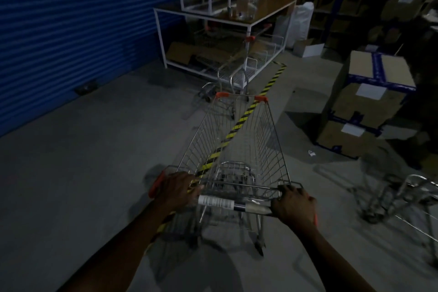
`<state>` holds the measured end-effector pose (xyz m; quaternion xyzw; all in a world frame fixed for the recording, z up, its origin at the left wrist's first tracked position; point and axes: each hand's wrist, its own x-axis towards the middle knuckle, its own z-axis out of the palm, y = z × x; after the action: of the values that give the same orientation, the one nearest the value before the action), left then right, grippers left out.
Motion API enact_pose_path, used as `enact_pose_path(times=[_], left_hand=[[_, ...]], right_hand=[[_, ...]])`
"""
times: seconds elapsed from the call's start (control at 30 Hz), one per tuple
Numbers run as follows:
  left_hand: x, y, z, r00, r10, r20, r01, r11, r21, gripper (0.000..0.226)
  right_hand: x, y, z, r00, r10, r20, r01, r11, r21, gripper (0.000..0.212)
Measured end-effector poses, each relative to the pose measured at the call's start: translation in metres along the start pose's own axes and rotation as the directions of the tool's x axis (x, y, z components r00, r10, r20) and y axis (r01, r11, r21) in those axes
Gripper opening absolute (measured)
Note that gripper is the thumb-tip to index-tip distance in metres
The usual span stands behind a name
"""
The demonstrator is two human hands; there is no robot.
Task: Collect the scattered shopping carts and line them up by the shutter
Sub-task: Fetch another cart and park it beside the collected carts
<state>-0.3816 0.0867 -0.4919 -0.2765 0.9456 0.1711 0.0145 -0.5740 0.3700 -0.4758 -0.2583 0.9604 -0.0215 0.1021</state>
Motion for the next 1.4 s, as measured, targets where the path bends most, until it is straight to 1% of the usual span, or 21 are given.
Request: enact_pose_path(times=[0.17,0.3,0.4,0.47,0.5,0.53,0.57,0.6,0.63,0.67,0.73,0.83,0.9,1.0,1.07,1.1,1.13,1.17,1.23,1.33,1.4], left_hand=[[0.086,-0.023,-0.021,0.999,0.01,-0.042,-0.01,1.0,0.003,0.084],[0.155,-0.023,-0.038,0.991,0.039,-0.129,-0.042,0.999,-0.021,0.088],[0.213,-0.015,-0.056,0.995,0.018,-0.099,-0.017,1.0,0.011,0.097],[0.25,-0.011,-0.062,0.986,0.043,-0.162,-0.026,0.994,0.109,0.083],[0.266,-0.009,-0.068,0.99,0.026,-0.138,-0.007,0.99,0.14,0.073],[0.285,-0.014,-0.066,0.98,0.036,-0.194,0.007,0.977,0.214,0.068],[0.302,-0.014,-0.07,0.991,0.001,-0.137,0.024,0.983,0.184,0.072],[0.319,-0.013,-0.069,0.994,-0.006,-0.105,0.023,0.986,0.162,0.08],[0.337,-0.013,-0.068,0.997,-0.057,-0.05,0.064,0.988,0.144,0.09],[0.355,-0.016,-0.063,0.993,-0.097,-0.067,0.107,0.982,0.159,0.095],[0.388,-0.018,-0.063,0.983,-0.152,-0.105,0.166,0.976,0.144,0.087],[0.44,-0.024,-0.059,0.975,-0.209,-0.077,0.217,0.969,0.117,0.068],[0.477,-0.037,-0.049,0.959,-0.278,-0.052,0.281,0.956,0.083,0.064],[0.519,-0.043,-0.064,0.946,-0.311,-0.091,0.315,0.948,0.032,0.061],[0.549,-0.057,-0.066,0.94,-0.314,-0.136,0.328,0.94,0.092,0.046],[0.565,-0.063,-0.069,0.949,-0.277,-0.152,0.294,0.951,0.101,0.045],[0.581,-0.069,-0.07,0.951,-0.264,-0.16,0.276,0.96,0.053,0.05],[0.596,-0.073,-0.073,0.943,-0.29,-0.16,0.294,0.956,-0.004,0.053],[0.629,-0.081,-0.076,0.908,-0.333,-0.253,0.334,0.942,-0.041,0.05],[0.675,-0.082,-0.087,0.887,-0.375,-0.268,0.377,0.925,-0.046,0.05],[0.703,-0.085,-0.092,0.871,-0.408,-0.273,0.424,0.906,-0.002,0.053]], right_hand=[[0.087,-0.032,-0.012,0.999,0.002,-0.046,-0.002,1.0,0.017,0.047],[0.173,-0.044,-0.023,0.998,-0.012,-0.061,0.013,0.999,0.029,0.045],[0.248,-0.046,-0.032,0.996,-0.038,-0.086,0.04,0.999,0.031,0.043],[0.299,-0.048,-0.042,0.993,-0.07,-0.09,0.073,0.997,0.032,0.043],[0.324,-0.049,-0.047,0.993,-0.088,-0.072,0.09,0.996,0.018,0.044],[0.349,-0.051,-0.052,0.993,-0.106,-0.05,0.106,0.994,0.006,0.045],[0.374,-0.054,-0.057,0.992,-0.125,-0.036,0.125,0.992,-0.002,0.047],[0.398,-0.057,-0.062,0.989,-0.143,-0.024,0.143,0.99,-0.014,0.048],[0.422,-0.059,-0.066,0.987,-0.163,-0.016,0.162,0.986,-0.022,0.049],[0.446,-0.061,-0.071,0.983,-0.185,-0.007,0.185,0.982,-0.028,0.051],[0.494,-0.066,-0.081,0.976,-0.215,0.019,0.216,0.976,-0.03,0.054],[0.559,-0.077,-0.094,0.961,-0.273,0.032,0.274,0.961,-0.036,0.051],[0.599,-0.089,-0.101,0.952,-0.304,0.043,0.306,0.951,-0.044,0.053],[0.652,-0.112,-0.11,0.937,-0.344,0.058,0.346,0.937,-0.043,0.053],[0.691,-0.127,-0.114,0.92,-0.387,0.069,0.391,0.918,-0.07,0.056],[0.712,-0.135,-0.117,0.908,-0.411,0.081,0.417,0.905,-0.082,0.06],[0.732,-0.143,-0.12,0.896,-0.433,0.094,0.441,0.893,-0.094,0.062],[0.753,-0.151,-0.122,0.885,-0.453,0.107,0.463,0.881,-0.101,0.061],[0.796,-0.166,-0.125,0.864,-0.487,0.126,0.5,0.859,-0.106,0.059],[0.858,-0.189,-0.138,0.822,-0.548,0.158,0.568,0.81,-0.148,0.065],[0.899,-0.202,-0.144,0.795,-0.577,0.184,0.604,0.78,-0.163,0.063]])
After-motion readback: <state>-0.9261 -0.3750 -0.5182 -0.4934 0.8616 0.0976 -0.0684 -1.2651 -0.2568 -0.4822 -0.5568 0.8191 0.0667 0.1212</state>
